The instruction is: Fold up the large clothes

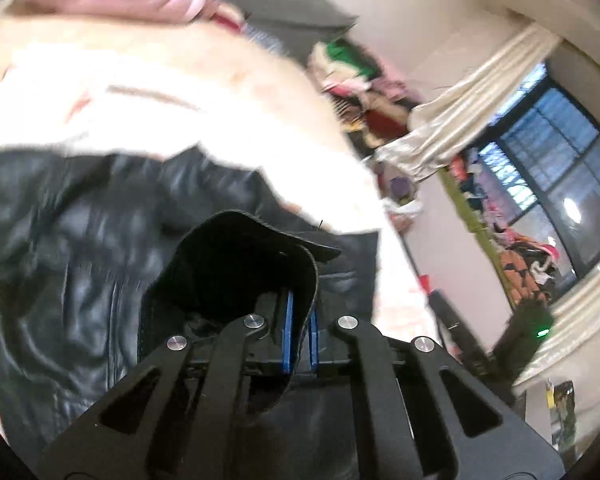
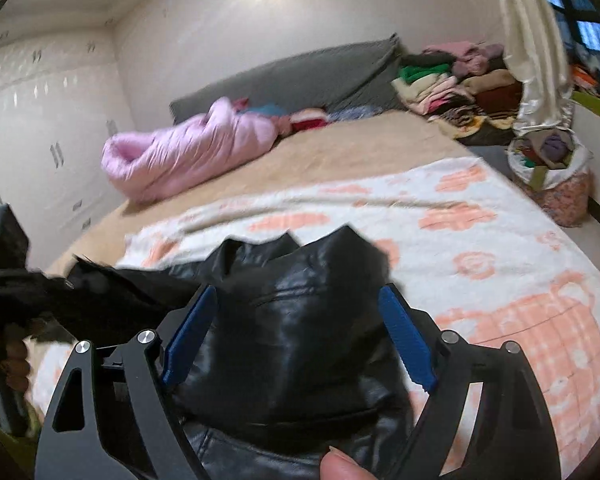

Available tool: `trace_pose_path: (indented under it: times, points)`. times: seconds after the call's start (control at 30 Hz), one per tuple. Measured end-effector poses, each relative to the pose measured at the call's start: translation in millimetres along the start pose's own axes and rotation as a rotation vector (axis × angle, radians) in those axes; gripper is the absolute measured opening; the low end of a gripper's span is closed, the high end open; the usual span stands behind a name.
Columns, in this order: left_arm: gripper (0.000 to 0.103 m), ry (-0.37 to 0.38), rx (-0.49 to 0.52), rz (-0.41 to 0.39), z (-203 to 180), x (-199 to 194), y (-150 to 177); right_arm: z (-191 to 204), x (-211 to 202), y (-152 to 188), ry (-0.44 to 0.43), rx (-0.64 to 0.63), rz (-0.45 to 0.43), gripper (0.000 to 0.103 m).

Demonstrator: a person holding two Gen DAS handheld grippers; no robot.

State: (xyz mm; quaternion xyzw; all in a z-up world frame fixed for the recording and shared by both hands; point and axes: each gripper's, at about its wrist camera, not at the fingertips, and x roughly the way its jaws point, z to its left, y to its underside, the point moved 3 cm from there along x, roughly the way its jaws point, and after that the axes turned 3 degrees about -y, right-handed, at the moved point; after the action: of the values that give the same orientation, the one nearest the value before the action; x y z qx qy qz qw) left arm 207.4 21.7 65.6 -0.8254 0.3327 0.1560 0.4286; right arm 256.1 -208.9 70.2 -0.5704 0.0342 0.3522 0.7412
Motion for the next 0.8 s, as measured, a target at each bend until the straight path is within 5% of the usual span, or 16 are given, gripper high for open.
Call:
trace_pose_path:
  times: [0.1, 0.23, 0.63, 0.8]
  points:
    - [0.0, 0.045, 0.042, -0.058, -20.4, -25.8, -25.4, -15.7, -10.2, -5.8, 0.029, 0.043, -0.044, 0.082]
    - [0.0, 0.002, 0.107, -0.127, -26.8, -48.4, -44.1, -35.7, -10.1, -4.4, 0.057, 0.12, -0.039, 0.082]
    - [0.0, -0.19, 0.04, -0.019, 71.9, -30.8, -9.9, -66.6, 32.2, 23.4, 0.248, 0.186, 0.134, 0.082]
    - [0.0, -0.279, 0.091, 0.008, 94.3, -13.9, 3.9, -66.8, 53.8, 37.4, 0.234, 0.185, 0.201, 0.079]
